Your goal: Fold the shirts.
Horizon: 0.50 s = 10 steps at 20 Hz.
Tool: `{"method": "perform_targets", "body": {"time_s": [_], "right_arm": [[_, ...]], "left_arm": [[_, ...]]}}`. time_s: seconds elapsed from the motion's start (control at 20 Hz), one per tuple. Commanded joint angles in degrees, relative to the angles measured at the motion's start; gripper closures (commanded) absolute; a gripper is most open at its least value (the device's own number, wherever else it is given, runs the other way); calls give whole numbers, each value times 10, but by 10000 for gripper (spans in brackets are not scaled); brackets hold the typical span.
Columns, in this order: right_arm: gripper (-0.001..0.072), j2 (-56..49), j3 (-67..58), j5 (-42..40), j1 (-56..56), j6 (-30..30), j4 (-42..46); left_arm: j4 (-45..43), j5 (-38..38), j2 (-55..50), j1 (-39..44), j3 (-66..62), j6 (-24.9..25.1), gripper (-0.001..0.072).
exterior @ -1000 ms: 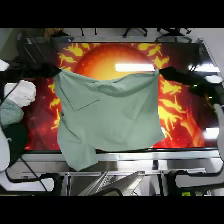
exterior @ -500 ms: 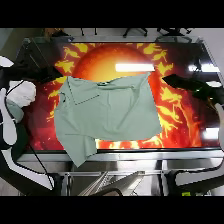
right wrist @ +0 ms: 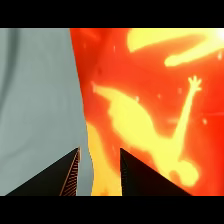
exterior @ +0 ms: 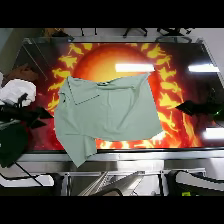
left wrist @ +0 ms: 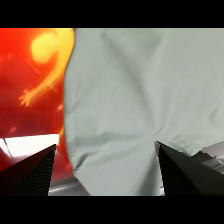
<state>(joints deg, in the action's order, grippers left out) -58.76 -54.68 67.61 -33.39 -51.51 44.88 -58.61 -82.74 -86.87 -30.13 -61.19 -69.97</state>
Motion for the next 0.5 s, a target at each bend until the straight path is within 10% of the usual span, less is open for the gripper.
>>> {"method": "perform_targets", "body": {"time_s": [0.0,0.2,0.3,0.45], "right_arm": [[407,14,32,26,-14,-9,18],[270,13,47,45,-14,-21,18],[271,13,66,53,-11,-21,19],[269,11,111,39,9,-18,18]], "left_arm": [[13,61,29,-19,127,34,4],[55,122,29,15,162,65,5],[63,114,29,27,153,67,194],[63,120,29,49,147,68,242]]}}
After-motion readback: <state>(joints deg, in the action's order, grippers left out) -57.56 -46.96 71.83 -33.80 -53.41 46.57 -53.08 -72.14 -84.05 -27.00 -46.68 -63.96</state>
